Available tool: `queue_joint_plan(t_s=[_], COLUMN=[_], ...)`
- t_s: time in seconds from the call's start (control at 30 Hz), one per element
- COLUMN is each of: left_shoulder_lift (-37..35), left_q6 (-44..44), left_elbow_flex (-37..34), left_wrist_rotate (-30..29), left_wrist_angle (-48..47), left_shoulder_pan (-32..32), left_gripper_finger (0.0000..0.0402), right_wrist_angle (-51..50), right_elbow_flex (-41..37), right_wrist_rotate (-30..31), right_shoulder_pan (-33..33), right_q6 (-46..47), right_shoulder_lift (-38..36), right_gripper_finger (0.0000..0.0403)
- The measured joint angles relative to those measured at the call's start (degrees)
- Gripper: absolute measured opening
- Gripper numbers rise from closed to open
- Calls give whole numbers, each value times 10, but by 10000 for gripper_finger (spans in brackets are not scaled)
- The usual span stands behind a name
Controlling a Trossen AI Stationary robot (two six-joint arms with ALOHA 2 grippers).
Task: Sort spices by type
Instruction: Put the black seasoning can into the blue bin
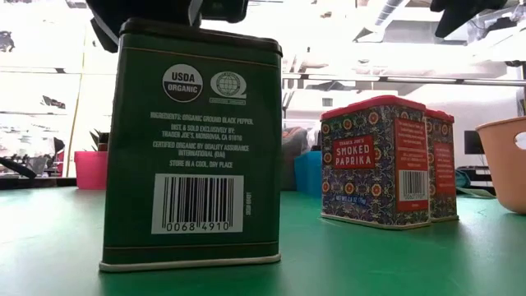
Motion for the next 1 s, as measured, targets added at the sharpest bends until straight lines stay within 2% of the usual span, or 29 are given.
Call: queue_joint_plan(t_s=[0.2, 0.4, 0.53, 0.67, 0.9, 1.0], left_shoulder_lift=[0, 0, 0, 0, -4, -5], left_q6=[25, 53, 65, 110, 306, 370], left_elbow_flex=[-21, -22, -22, 2, 111, 164], left_wrist_rotate=[10, 23, 66, 95, 103, 123], left_wrist_angle=[60, 65, 77, 38, -82, -99], left_shoulder_pan=[9, 49, 97, 141, 211, 246], left_gripper_finger=[199, 118, 118, 118, 133, 134], right_wrist_angle=[0, 9, 11, 14, 13, 11], right_elbow_flex=[0, 0, 0, 0, 0, 0], right_wrist_rotate=[1, 1, 1, 1, 2, 3], right_shoulder_pan=[0, -4, -13, -28, -55, -65], right_q6=[0, 0, 0, 1, 30, 55], right_shoulder_lift=[0, 0, 0, 0, 0, 0], right_gripper_finger=[260, 260, 260, 260, 260, 260])
